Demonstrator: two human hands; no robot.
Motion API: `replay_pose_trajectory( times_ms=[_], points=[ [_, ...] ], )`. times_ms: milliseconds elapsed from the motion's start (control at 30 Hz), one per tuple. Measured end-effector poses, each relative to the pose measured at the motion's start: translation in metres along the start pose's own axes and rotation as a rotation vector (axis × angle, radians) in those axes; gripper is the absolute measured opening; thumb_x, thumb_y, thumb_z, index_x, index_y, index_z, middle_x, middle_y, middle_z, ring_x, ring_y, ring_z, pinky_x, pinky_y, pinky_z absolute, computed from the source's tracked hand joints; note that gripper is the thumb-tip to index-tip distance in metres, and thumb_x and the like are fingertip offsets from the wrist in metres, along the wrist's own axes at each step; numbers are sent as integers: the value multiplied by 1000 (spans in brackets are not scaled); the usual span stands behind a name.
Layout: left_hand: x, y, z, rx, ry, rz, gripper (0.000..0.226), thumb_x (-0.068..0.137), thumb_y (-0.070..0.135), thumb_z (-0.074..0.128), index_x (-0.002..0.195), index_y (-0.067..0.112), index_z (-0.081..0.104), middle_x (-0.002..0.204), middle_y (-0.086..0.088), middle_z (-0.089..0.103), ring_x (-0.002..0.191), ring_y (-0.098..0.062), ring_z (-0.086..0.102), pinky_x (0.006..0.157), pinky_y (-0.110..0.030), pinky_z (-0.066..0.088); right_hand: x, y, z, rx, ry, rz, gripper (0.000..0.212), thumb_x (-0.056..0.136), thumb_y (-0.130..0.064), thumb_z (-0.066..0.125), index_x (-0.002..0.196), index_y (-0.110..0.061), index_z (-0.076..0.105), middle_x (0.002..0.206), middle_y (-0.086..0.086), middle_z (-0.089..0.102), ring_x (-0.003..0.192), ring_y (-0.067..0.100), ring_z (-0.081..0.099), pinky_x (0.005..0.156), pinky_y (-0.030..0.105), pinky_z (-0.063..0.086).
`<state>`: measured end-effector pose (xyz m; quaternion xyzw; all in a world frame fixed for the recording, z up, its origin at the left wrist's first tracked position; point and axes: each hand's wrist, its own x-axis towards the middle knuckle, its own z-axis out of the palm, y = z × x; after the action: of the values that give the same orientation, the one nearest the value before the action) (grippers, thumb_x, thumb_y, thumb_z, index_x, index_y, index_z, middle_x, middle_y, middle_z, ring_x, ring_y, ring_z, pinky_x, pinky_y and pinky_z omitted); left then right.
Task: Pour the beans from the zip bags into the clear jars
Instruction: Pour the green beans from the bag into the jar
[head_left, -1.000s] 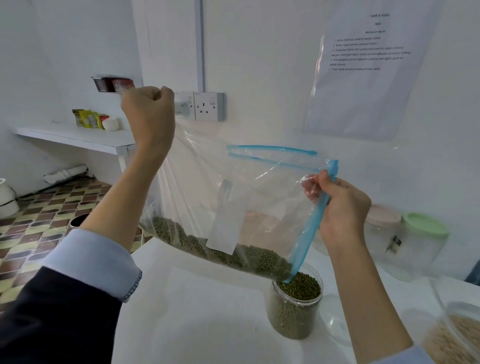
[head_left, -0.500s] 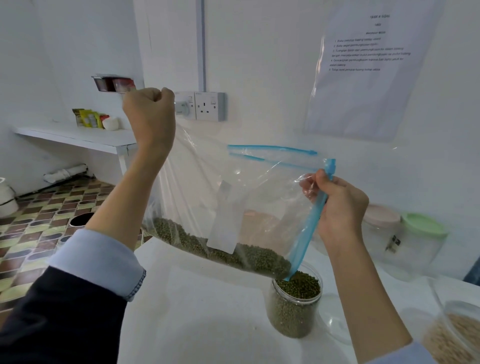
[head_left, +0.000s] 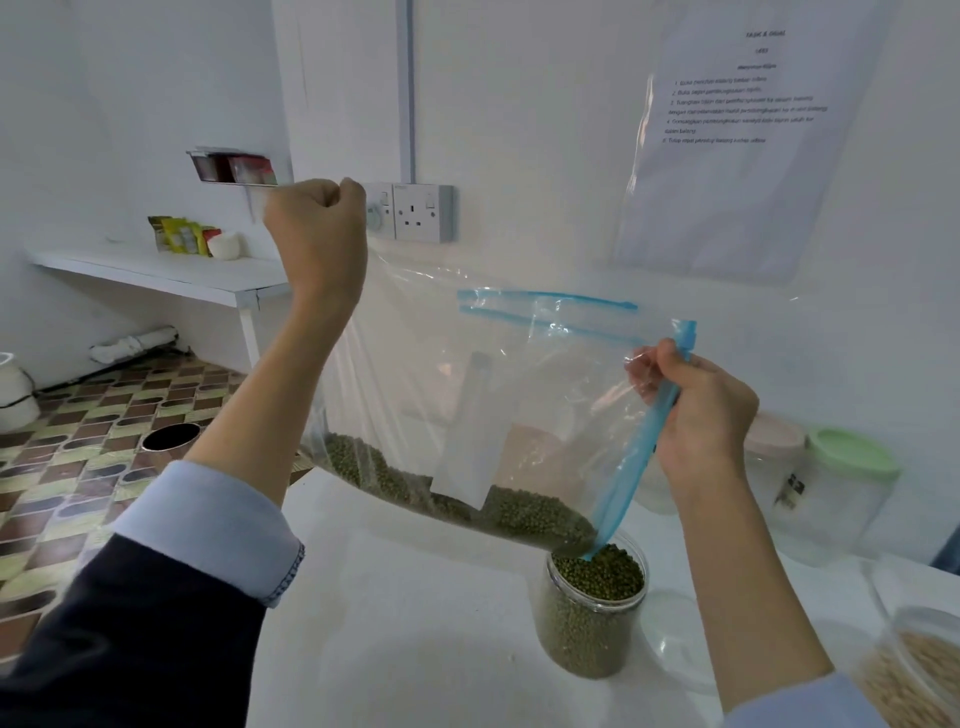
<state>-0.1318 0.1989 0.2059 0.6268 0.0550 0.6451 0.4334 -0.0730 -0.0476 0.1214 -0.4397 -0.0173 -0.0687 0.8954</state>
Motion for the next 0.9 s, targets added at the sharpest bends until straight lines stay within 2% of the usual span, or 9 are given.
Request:
replay_pose_trajectory(
  times_ms=[100,267,400,500,800,900],
  points=[
    [-2,0,4,2,-16,-3,46,77,0,47,47,19,17,35,9,10,41,-7,7,43,-12,16,-2,5,0,-45,-45,13,13,85,-1,66,72,0,64,57,4,67,52,14,64,66,25,56],
    [4,0,2,6,4,-9,47,78,-1,47,46,19,18,33,11,11,41,-6,8,43,-7,18,-1,0,-3,17,-15,-3,16,86,0,65,70,-2,65,56,3,66,54,14,63,77,31,57],
    [9,1,1,33,-4,-2,44,77,2,47,46,17,20,33,10,12,43,-7,10,44,-9,19,-9,7,-2,-4,-68,31,14,86,-2,65,72,-3,65,59,3,68,55,14,65,70,27,57],
    [12,2,0,22,-5,22,43,75,4,48,45,17,21,33,9,13,46,-10,11,46,-7,21,-8,3,-7,34,-35,27,13,86,-3,65,73,-4,66,62,4,68,58,16,65,70,26,56],
    [5,9,4,19,-18,40,46,78,-3,47,44,17,22,29,10,15,35,-6,13,46,-3,24,-7,-2,-6,28,-33,15,15,86,-2,65,70,-4,65,59,3,68,56,15,64,72,28,58],
    [3,11,5,34,-22,47,46,78,-4,47,45,17,21,30,10,15,35,-7,13,44,-4,22,-9,4,-6,12,-58,49,14,86,-2,65,72,-4,64,59,4,68,56,15,64,66,25,56]
  ],
)
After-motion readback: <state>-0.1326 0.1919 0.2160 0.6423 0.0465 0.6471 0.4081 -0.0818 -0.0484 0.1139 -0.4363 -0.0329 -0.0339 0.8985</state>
